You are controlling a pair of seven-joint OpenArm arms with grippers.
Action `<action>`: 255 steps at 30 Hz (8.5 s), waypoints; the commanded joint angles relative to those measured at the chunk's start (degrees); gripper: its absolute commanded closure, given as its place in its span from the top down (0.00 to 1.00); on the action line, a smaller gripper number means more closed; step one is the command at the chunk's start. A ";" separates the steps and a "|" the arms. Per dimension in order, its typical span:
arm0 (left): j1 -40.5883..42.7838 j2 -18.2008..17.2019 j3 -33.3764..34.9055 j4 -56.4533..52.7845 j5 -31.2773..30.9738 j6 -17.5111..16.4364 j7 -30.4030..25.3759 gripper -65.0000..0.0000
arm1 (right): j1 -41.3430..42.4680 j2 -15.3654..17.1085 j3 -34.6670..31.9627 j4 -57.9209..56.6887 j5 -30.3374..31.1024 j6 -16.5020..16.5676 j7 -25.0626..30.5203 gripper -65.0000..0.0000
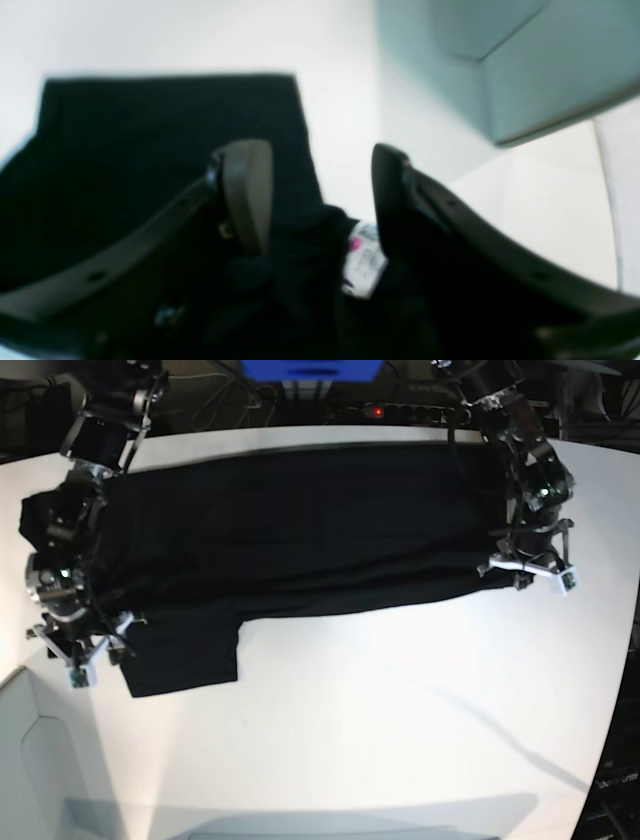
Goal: Fold the T-shirt properly
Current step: 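Regrip the folded edge with both grippers and pull it toward the robot, then hold the folded strip ends with both grippers and straighten it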
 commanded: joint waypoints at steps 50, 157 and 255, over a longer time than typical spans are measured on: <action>-7.39 -1.07 0.23 2.49 0.50 -0.03 -0.93 0.00 | 21.94 4.99 -2.44 -36.58 0.07 0.24 9.53 0.00; 18.80 -0.28 -3.90 -0.41 -7.76 -0.30 -3.66 0.00 | -20.35 6.58 11.01 4.83 -0.28 14.26 19.29 0.00; 14.94 -3.09 -3.73 -11.49 -10.93 -0.38 -3.48 0.22 | -18.42 0.16 7.67 -5.28 -0.28 14.26 19.29 0.46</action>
